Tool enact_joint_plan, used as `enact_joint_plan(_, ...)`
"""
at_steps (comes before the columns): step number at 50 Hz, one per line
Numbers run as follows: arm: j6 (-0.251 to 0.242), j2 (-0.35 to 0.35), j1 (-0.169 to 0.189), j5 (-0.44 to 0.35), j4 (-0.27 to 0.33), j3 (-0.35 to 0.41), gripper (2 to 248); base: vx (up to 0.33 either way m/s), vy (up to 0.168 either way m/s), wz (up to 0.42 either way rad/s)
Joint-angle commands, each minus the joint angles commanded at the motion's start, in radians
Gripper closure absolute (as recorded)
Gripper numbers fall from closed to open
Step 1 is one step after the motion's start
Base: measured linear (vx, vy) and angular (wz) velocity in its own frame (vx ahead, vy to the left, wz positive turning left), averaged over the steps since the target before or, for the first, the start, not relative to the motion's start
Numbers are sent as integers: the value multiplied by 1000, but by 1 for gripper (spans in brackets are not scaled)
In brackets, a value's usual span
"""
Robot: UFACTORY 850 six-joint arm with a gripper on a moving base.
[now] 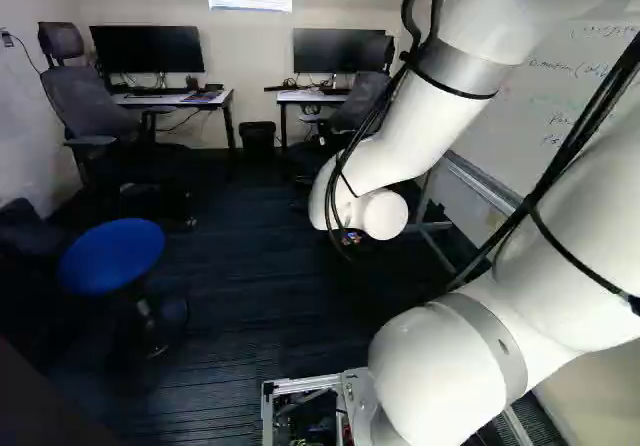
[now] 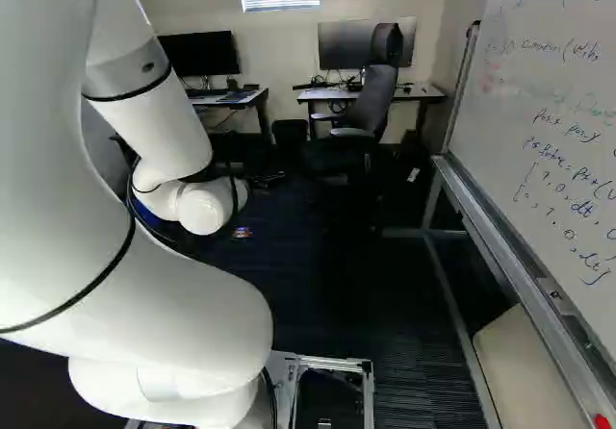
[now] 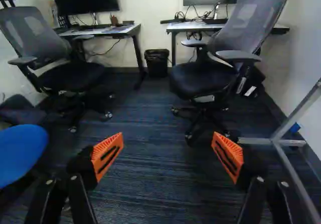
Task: Open the door and move inside
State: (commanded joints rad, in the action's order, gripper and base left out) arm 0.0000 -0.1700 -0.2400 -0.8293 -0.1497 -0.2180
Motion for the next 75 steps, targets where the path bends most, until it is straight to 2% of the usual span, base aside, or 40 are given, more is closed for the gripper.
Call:
enact_joint_plan(55, 0, 0, 1, 0, 0, 0, 3, 0, 0, 0)
enact_joint_plan(75, 0, -14, 31, -6, 19, 17, 3, 0, 0, 0)
